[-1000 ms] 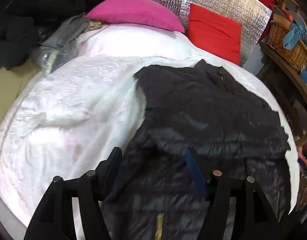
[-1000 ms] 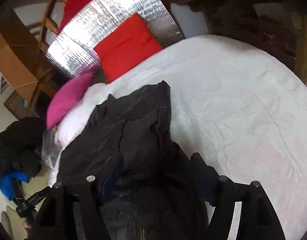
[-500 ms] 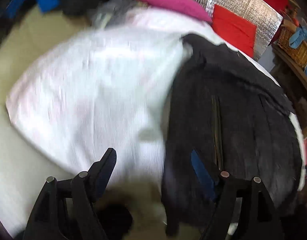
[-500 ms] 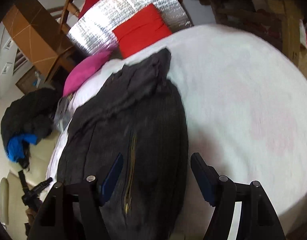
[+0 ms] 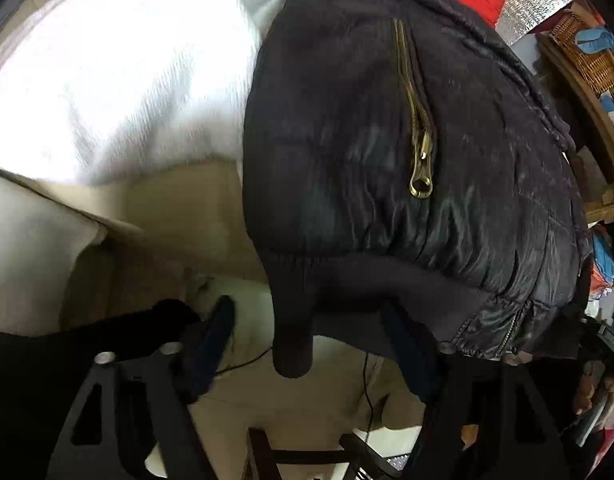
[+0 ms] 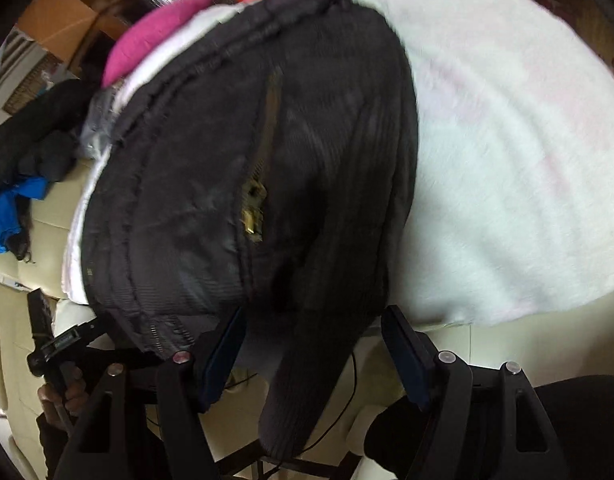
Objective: Fold large clothes
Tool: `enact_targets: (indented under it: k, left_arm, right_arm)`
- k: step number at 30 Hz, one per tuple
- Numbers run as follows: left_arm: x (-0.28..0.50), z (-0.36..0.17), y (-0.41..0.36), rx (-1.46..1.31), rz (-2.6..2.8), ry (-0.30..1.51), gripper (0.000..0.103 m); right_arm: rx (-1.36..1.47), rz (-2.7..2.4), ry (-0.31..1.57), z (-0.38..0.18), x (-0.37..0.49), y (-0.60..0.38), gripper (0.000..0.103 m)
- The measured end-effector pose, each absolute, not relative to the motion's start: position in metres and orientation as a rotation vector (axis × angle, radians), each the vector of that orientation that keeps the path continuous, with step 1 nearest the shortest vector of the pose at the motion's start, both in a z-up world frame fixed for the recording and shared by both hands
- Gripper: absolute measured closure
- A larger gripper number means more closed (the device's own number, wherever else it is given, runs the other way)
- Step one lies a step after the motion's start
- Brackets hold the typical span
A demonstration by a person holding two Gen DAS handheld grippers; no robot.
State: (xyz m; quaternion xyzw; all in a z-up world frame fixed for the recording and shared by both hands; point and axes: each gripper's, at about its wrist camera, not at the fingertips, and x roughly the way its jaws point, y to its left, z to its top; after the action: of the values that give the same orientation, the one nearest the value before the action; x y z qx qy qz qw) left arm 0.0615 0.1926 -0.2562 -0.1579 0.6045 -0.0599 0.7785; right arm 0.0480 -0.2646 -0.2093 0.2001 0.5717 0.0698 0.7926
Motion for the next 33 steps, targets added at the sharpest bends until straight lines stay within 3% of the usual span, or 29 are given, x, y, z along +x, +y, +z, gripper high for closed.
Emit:
enact_targets:
  k: [2,3,6,7,8,10,11,13,15,16,17,18,22,33]
  left_arm:
    - [0.058,-0.26,0.19,-0.34,-0.159,1.326,0.071]
    - [0.058,-0.261,0.189,-0.325,-0.154,1.321,0.077]
    - [0.059,-0.261,0.189,-0.308,-0.15,1.316,0.082]
    - [0.059,-0.261,0.19,-0.318,-0.15,1.319,0.082]
    - [0.059,-0.262,0.191,-0.323,-0.147,1.322,0.078]
    - [0.057,-0.271,0.198,-0.335,-0.135,1.354,0.047]
    - [0.058,-0.274,0.199,-0.343,-0.133,1.368,0.027]
    - [0.06,-0.277,0.198,-0.36,-0.158,1.382,0.025]
    - [0.061,-0.276,0.198,-0.374,-0.184,1.355,0.032]
    - [0.061,-0.273,0.198,-0.374,-0.196,1.335,0.043]
    - [0.061,-0.27,0.196,-0.365,-0.21,1.329,0.075]
    - [0.061,-0.267,0.195,-0.336,-0.205,1.32,0.092]
    - [0.058,-0.248,0.197,-0.335,-0.224,1.268,0.095]
    - [0.102,-0.098,0.216,-0.323,-0.43,0.979,0.095]
  right_arm:
    - [0.426,0.15,1.258,-0.218,0.052,-0.257,0.033]
    - [0.422,0.154,1.257,-0.219,0.052,-0.254,0.044]
    - [0.365,0.169,1.237,-0.213,0.051,-0.242,0.074]
    - [0.322,0.153,1.234,-0.209,0.049,-0.238,0.08]
    - [0.3,0.145,1.23,-0.207,0.048,-0.236,0.081]
    - [0.303,0.153,1.219,-0.202,0.045,-0.237,0.081]
    - [0.317,0.162,1.227,-0.204,0.044,-0.239,0.081]
    - [0.344,0.169,1.268,-0.212,0.044,-0.241,0.08]
    - [0.371,0.168,1.299,-0.218,0.046,-0.243,0.078]
    - [0.375,0.178,1.292,-0.219,0.047,-0.242,0.078]
    - [0.361,0.181,1.275,-0.219,0.049,-0.24,0.078]
    - [0.346,0.179,1.271,-0.219,0.049,-0.238,0.079]
    - [0.311,0.182,1.223,-0.202,0.044,-0.234,0.094]
    - [0.293,0.33,0.899,-0.084,0.063,-0.248,0.095]
